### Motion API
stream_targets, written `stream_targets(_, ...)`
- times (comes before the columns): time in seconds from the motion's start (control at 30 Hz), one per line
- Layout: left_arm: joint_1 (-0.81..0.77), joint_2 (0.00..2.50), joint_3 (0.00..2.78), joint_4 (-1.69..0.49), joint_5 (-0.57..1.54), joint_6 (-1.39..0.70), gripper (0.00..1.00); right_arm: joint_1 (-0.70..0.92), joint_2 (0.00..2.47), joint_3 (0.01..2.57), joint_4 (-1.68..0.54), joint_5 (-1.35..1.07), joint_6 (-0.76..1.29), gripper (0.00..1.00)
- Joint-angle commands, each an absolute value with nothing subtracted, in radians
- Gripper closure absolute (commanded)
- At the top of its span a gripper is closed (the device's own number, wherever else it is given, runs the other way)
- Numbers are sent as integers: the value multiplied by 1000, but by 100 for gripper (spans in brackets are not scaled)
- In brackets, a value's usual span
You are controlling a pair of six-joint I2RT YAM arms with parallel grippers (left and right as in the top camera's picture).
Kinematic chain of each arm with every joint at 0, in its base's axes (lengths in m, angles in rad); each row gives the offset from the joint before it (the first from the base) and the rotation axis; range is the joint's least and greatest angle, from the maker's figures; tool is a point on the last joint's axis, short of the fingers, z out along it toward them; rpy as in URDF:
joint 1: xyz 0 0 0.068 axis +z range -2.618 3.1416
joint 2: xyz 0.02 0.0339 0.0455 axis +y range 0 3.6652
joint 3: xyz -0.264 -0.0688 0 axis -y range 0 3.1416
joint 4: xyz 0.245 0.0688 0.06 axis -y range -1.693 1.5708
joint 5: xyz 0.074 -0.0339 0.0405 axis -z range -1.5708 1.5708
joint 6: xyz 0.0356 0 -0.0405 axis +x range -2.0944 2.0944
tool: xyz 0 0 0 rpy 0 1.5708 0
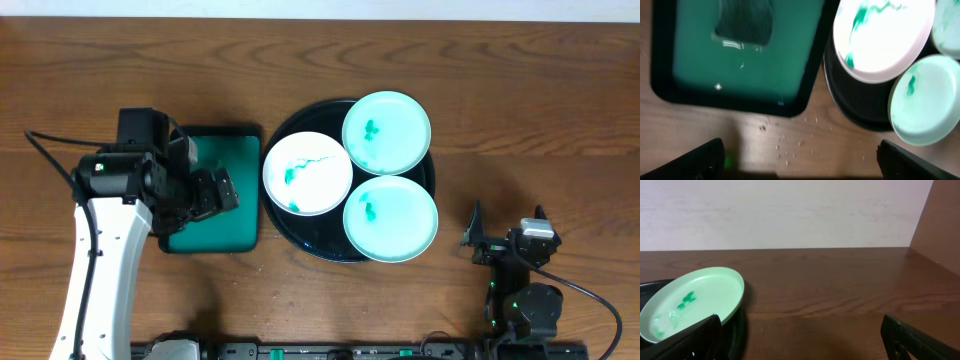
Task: Clean dirty plates on tray and stack at the side
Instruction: 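Move the left gripper over the green tray toward the sponge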
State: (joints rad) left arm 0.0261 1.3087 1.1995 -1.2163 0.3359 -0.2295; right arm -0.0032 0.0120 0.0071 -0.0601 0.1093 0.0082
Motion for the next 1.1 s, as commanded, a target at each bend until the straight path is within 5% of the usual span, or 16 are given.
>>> stream_targets(0.0, 31, 1313, 1195, -1230, 359, -231, 2, -1, 6, 6, -64, 119, 22, 1)
stream_targets(0.47, 31, 1313, 1195, -1230, 355, -231, 2, -1, 6, 6, -16, 136, 16, 1)
stream_targets(0.77, 31, 1313, 1195, -1222, 355, -231, 2, -1, 41, 76, 123, -253, 117, 1)
stream_targets(1.07, 31, 1313, 1195, -1222, 355, -231, 2, -1, 527, 452, -44, -445, 123, 1)
